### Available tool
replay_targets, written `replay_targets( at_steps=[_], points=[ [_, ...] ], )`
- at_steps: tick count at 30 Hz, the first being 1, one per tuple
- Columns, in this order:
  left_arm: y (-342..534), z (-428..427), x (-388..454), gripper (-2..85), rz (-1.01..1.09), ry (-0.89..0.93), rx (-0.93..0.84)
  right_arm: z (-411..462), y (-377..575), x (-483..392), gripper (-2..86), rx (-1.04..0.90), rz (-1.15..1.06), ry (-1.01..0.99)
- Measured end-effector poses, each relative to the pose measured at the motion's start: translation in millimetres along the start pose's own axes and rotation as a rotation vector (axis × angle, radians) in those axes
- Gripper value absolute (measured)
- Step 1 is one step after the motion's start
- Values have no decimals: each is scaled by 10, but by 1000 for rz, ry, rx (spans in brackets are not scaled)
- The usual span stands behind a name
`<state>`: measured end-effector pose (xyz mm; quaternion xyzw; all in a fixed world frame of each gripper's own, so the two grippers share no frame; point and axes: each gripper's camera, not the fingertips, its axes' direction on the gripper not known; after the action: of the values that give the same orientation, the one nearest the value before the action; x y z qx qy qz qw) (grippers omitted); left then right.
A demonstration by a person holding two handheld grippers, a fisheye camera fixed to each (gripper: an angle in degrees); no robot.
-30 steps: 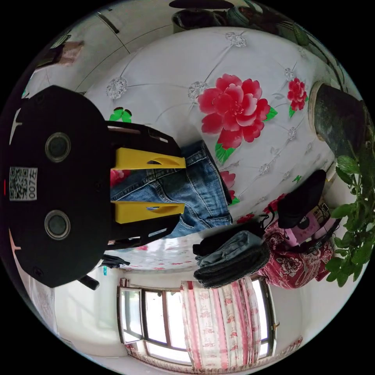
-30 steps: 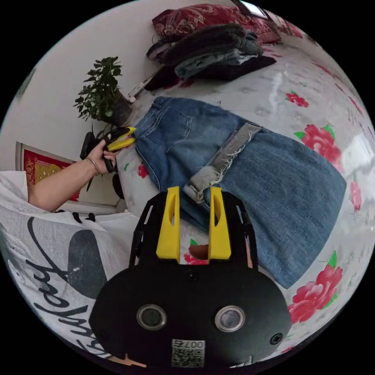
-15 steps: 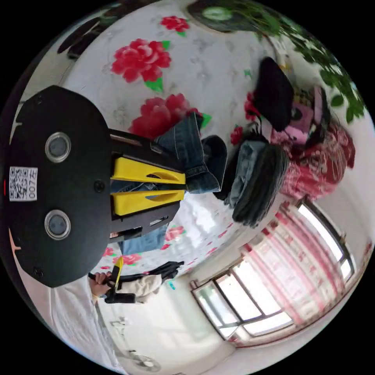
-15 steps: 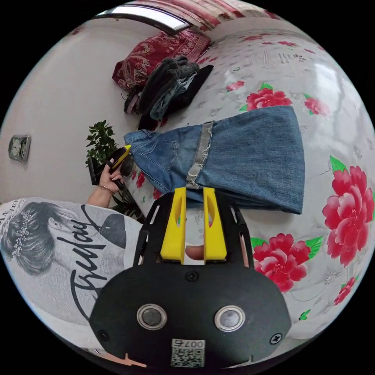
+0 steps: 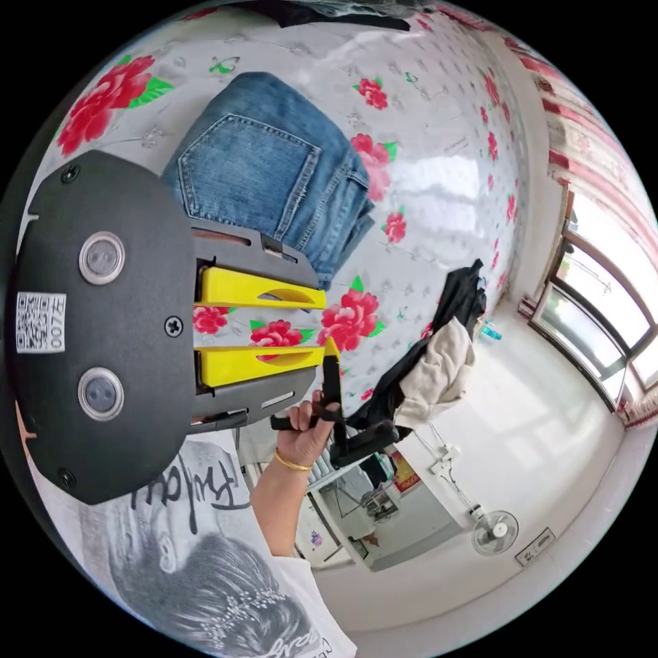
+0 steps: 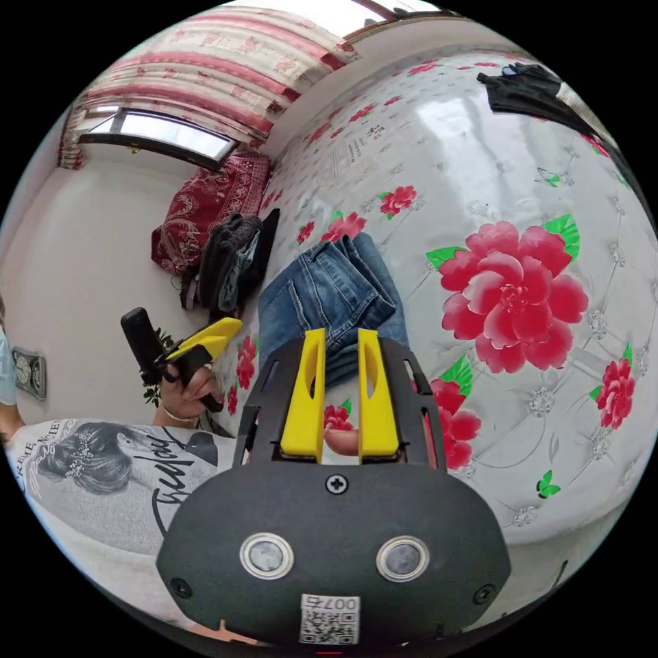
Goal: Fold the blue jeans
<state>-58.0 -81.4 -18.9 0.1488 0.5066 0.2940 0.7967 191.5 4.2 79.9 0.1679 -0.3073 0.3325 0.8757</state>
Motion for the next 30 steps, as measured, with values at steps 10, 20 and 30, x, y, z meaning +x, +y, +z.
replay_targets(
  at_steps=[10, 20, 30],
  points=[
    [998, -484, -1283, 134, -590, -69, 49, 536, -1176, 708, 99, -178, 11, -4],
    [914, 135, -1944, 42, -712, 336, 30, 968, -1500, 680, 64, -335, -39, 11],
    [-353, -1385, -1529, -2, -216, 126, 159, 229, -2351, -737, 45, -124, -219, -417]
  ],
)
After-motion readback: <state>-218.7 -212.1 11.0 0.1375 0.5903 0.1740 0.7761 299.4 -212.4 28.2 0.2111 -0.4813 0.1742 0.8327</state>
